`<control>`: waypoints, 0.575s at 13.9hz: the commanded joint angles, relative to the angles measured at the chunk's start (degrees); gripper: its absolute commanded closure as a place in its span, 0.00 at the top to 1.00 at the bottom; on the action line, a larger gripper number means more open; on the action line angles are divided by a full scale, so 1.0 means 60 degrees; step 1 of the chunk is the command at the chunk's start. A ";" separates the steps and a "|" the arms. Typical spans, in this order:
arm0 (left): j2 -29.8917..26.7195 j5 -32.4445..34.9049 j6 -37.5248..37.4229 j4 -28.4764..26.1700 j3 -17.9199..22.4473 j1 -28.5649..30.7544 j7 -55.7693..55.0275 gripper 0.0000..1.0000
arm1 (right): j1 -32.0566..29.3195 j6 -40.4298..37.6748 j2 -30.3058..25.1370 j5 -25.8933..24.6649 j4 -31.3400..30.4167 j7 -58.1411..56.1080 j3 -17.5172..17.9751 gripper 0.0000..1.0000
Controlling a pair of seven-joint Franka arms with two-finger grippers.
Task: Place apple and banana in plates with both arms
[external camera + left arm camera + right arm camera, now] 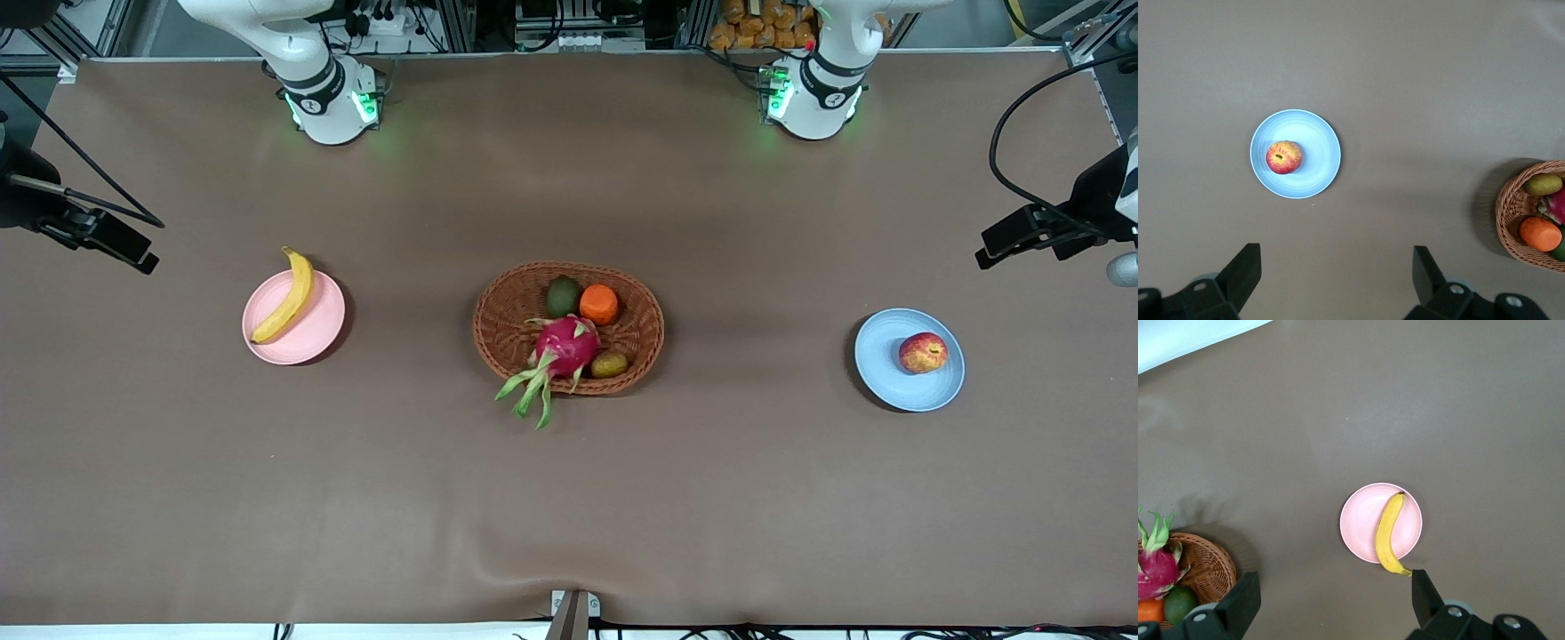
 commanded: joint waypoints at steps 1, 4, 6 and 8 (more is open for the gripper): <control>-0.0197 -0.0060 0.0022 -0.0163 0.0093 -0.0103 0.0033 1.00 | -0.0170 0.0073 -0.0070 0.0140 -0.0031 -0.0140 0.0098 1.00; -0.0197 -0.0031 0.0022 -0.0149 0.0064 -0.0118 0.0018 1.00 | -0.0155 0.0117 -0.0026 0.0096 -0.0031 -0.0140 0.0113 1.00; -0.0182 -0.0045 0.0022 -0.0178 0.0034 -0.0118 0.0033 1.00 | -0.0097 0.0306 -0.0041 0.0082 -0.0046 -0.0227 0.0142 1.00; -0.0168 -0.0031 0.0022 -0.0178 0.0034 -0.0147 0.0004 1.00 | -0.0096 0.0322 -0.0128 0.0052 -0.0060 -0.1043 0.0142 1.00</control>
